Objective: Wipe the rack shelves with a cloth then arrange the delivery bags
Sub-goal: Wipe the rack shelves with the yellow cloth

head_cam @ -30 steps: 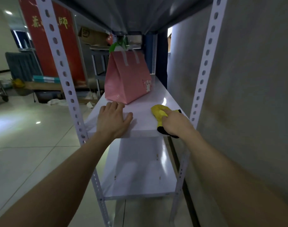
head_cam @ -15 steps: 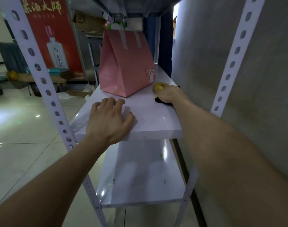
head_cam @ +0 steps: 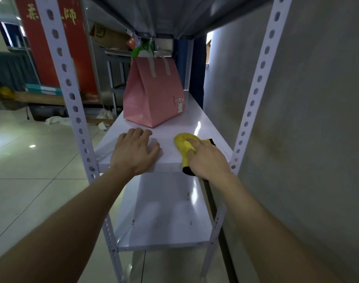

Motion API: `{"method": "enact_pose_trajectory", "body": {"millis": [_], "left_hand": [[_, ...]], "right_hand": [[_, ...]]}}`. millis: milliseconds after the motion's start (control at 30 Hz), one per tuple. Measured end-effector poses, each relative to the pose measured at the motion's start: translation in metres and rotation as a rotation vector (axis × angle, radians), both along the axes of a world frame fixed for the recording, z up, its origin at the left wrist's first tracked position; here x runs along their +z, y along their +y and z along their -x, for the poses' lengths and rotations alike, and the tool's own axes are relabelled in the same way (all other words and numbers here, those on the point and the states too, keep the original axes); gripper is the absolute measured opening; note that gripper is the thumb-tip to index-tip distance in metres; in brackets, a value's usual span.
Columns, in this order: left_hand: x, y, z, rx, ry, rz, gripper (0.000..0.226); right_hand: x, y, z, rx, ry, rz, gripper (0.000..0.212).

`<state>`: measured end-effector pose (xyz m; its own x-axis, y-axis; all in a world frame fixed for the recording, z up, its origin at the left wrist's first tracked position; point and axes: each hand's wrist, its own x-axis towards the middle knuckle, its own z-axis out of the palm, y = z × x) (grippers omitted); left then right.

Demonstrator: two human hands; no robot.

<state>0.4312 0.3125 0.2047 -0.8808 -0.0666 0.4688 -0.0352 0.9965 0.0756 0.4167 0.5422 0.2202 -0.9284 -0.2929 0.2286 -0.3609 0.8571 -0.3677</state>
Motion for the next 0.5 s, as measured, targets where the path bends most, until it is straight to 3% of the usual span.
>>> {"method": "enact_pose_trajectory", "body": {"millis": [167, 367, 500], "left_hand": [[-0.005, -0.002, 0.003, -0.022, 0.036, -0.001, 0.054], [-0.007, -0.006, 0.008, -0.014, 0.071, 0.004, 0.067], [-0.009, -0.008, 0.007, -0.012, 0.077, -0.008, 0.067]], "right_hand": [[0.026, -0.023, 0.069, -0.061, -0.207, -0.027, 0.056], [0.037, -0.04, 0.164, -0.122, -0.16, -0.233, 0.056], [0.036, -0.033, 0.192, -0.192, -0.187, -0.245, 0.056]]}}
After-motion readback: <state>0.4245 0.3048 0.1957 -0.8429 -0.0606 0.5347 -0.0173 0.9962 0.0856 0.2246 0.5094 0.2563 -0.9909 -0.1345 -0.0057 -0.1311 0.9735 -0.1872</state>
